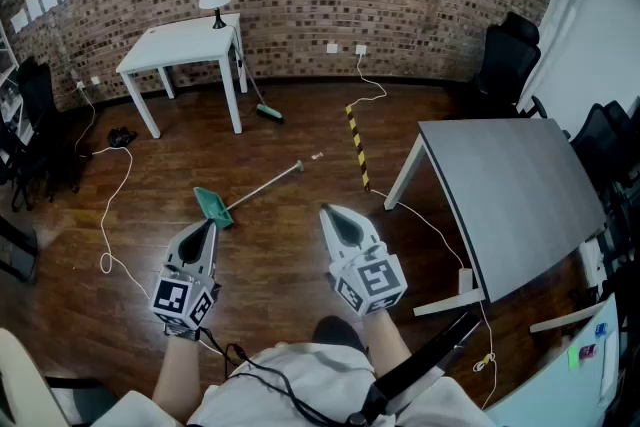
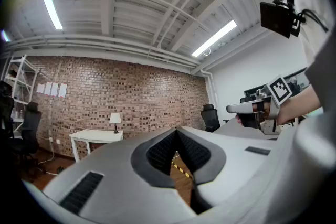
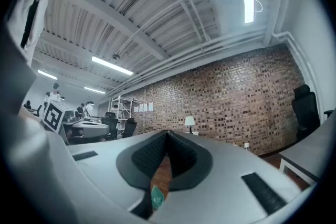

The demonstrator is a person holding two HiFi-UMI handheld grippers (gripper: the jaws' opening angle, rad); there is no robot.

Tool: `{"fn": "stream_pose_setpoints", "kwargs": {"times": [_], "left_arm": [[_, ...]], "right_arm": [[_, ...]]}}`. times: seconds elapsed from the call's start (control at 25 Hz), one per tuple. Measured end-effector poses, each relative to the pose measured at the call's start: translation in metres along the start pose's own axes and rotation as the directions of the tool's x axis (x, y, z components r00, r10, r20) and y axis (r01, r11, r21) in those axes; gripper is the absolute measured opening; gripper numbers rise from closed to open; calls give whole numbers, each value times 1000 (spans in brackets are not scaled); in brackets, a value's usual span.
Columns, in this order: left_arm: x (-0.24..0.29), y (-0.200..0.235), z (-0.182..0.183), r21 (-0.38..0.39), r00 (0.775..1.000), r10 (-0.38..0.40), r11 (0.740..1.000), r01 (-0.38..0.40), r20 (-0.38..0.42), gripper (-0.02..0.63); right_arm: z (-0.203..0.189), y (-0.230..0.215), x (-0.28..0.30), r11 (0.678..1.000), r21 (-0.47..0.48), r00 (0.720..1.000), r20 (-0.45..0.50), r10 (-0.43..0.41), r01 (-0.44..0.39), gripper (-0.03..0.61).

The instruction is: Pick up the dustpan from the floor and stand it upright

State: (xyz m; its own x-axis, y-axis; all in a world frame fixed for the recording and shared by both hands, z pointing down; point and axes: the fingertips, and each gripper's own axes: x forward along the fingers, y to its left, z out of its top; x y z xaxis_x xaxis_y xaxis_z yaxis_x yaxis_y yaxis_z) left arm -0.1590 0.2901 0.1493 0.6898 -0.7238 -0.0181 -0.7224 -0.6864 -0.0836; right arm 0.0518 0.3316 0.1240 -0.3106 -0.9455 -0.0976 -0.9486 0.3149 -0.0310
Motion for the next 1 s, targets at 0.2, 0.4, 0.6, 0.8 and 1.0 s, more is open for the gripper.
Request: {"fn": "stream_pose_setpoints", "kwargs": {"times": [0.2, 0.4, 0.6, 0.8, 1.0], "left_arm": [[12, 15, 3, 3, 1000, -6, 1000, 6, 24, -2], [36, 30, -5, 15, 1000, -16, 1000, 16, 11, -2], [83, 62, -20, 23, 1000, -4, 1000, 5, -16, -2], [153, 101, -22, 31, 1000, 17, 999, -16, -20, -2], [238, 131, -8, 24, 999, 44, 999, -44, -16, -2]], "right_arm": [[-9, -4, 19, 1000, 2, 1000, -7, -19, 19, -14], [-17, -18, 47, 999, -24, 999, -31, -33, 32, -15], [-30, -46, 96, 998, -57, 1000, -29, -9, 8, -15], [-37, -103, 161, 999, -53, 999, -42, -3, 1, -14], [-28, -173, 227, 999, -44, 999, -48, 18, -21, -14]]}}
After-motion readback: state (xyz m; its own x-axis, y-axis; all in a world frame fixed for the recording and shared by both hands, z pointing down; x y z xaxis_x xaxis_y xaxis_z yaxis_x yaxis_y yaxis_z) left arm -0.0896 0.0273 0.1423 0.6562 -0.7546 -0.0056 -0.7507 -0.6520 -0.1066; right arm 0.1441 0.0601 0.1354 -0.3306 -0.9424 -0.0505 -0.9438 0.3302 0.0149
